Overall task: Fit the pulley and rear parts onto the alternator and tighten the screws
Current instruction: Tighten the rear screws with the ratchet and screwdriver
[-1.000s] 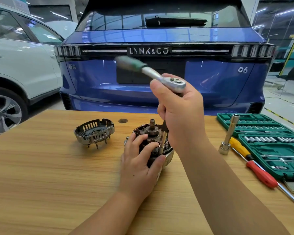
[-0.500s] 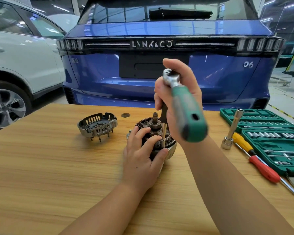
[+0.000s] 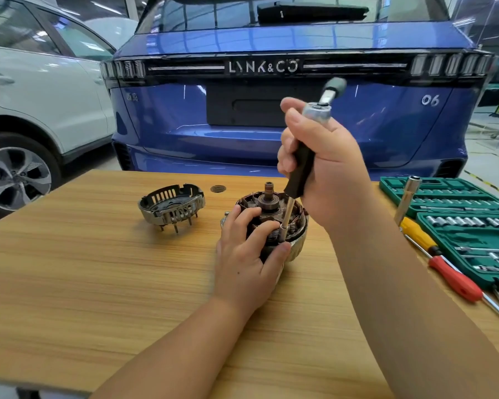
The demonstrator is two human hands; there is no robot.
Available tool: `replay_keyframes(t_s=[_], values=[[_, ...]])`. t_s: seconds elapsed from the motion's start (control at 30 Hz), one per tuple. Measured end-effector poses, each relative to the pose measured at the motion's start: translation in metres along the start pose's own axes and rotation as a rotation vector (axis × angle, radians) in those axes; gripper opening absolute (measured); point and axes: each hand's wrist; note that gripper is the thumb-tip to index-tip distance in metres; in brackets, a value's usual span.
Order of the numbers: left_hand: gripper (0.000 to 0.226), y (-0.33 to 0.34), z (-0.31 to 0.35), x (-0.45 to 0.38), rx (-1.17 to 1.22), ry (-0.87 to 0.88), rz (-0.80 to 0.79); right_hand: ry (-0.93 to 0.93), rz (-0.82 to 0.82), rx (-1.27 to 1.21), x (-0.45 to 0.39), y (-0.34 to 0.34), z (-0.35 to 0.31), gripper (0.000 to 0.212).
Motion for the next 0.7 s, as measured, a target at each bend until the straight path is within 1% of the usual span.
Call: replay_keyframes(t_s=[0.03, 0.07, 0.1, 0.17, 0.23, 0.3, 0.37, 0.4, 0.43, 0.53, 0.6, 0.67, 0.7], values=[[0.052, 0.000, 0.000, 0.000, 0.001, 0.003, 0.000, 0.021, -0.063, -0.061, 0.000, -0.001, 0.000, 0.031], [0.051, 0.000, -0.001, 0.000, -0.001, 0.004, 0.005, 0.001, -0.087, -0.087, 0.000, 0.000, 0.002, 0.033], [0.051, 0.001, -0.001, 0.000, -0.004, 0.006, 0.014, -0.062, -0.068, -0.064, 0.000, 0.000, 0.005, 0.033], [0.049, 0.003, 0.001, 0.000, -0.017, 0.012, 0.035, -0.253, 0.023, 0.064, 0.000, 0.004, 0.011, 0.033], [0.047, 0.004, 0.001, 0.000, -0.022, 0.018, 0.054, -0.362, 0.047, 0.143, -0.001, 0.006, 0.015, 0.034], [0.047, 0.004, 0.001, 0.000, -0.013, 0.020, 0.064, -0.363, -0.023, 0.127, 0.000, 0.004, 0.016, 0.036], [0.048, 0.004, 0.001, 0.000, -0.009, 0.025, 0.072, -0.297, -0.122, 0.032, 0.000, 0.004, 0.015, 0.034], [0.047, 0.004, 0.002, 0.000, -0.010, 0.026, 0.075, -0.264, -0.154, -0.006, 0.000, 0.005, 0.014, 0.033], [0.047, 0.004, 0.002, 0.000, -0.010, 0.024, 0.077, -0.248, -0.151, -0.014, -0.001, 0.006, 0.013, 0.029], [0.048, 0.004, 0.003, 0.000, -0.017, 0.009, 0.081, -0.248, -0.057, 0.097, -0.003, 0.007, 0.007, 0.020], [0.049, 0.005, 0.002, 0.001, -0.023, 0.004, 0.070, -0.235, 0.015, 0.195, -0.003, 0.010, 0.005, 0.020], [0.048, 0.006, 0.002, 0.001, -0.021, -0.002, 0.071, -0.215, 0.186, 0.295, -0.005, 0.014, 0.003, 0.023], [0.048, 0.007, 0.003, 0.001, -0.017, -0.005, 0.075, -0.182, 0.244, 0.317, -0.006, 0.015, 0.001, 0.021]])
Point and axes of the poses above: each hand's wrist, its own x-axis away from the middle knuckle, its own y-axis out of the palm, z = x × y, and after that the axes turned 11 degrees about y, right-handed
